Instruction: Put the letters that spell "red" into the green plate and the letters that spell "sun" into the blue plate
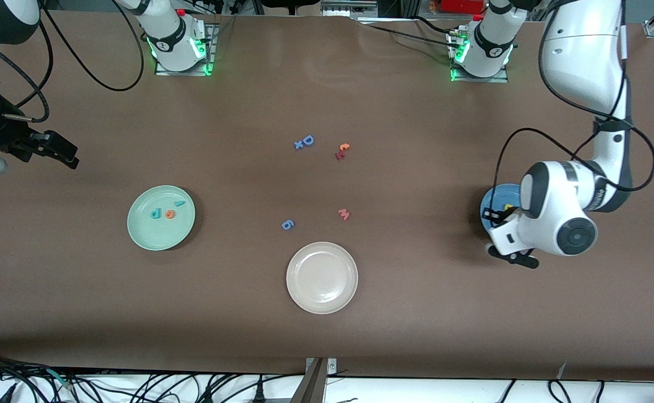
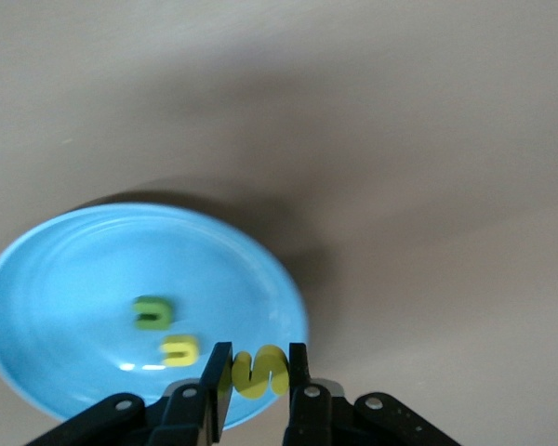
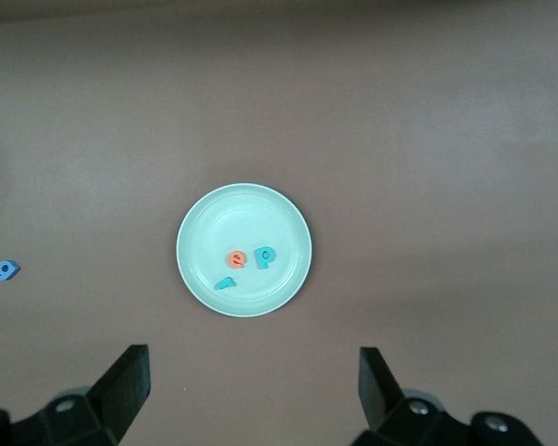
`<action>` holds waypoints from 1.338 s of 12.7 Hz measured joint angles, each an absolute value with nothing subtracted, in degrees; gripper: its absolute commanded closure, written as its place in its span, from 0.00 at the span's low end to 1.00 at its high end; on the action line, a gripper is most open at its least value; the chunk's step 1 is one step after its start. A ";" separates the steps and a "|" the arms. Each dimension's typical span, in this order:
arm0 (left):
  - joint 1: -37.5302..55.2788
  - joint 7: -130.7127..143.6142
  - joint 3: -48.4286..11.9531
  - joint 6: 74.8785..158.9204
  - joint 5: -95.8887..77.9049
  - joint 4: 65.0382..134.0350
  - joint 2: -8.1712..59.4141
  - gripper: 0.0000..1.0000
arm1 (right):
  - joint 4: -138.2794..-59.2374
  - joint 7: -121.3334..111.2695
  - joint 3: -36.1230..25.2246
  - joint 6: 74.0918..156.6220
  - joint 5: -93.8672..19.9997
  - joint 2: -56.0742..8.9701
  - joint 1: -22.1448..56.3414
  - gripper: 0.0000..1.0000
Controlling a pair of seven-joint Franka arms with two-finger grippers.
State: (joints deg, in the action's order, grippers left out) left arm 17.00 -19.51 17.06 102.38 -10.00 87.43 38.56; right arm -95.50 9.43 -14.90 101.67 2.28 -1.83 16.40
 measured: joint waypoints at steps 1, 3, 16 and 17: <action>15.97 -20.12 17.05 102.38 -9.16 87.63 38.57 0.78 | -95.50 9.43 -14.91 101.67 2.28 -1.83 16.39 0.01; 14.96 -20.74 17.03 102.41 -7.93 88.20 38.58 0.33 | -95.50 9.39 -14.91 101.67 2.28 -1.83 16.37 0.01; 13.59 -20.67 16.31 103.49 -7.48 79.85 35.75 0.00 | -95.50 9.38 -14.93 101.67 2.28 -1.83 16.31 0.01; 13.57 -20.67 16.35 103.38 -7.48 79.83 35.08 0.00 | -95.49 9.37 -14.93 101.67 2.28 -1.83 16.31 0.01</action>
State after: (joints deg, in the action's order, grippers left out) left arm 13.57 -20.67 16.35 103.38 -7.48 79.83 35.08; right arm -95.49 9.37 -14.93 101.67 2.28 -1.83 16.31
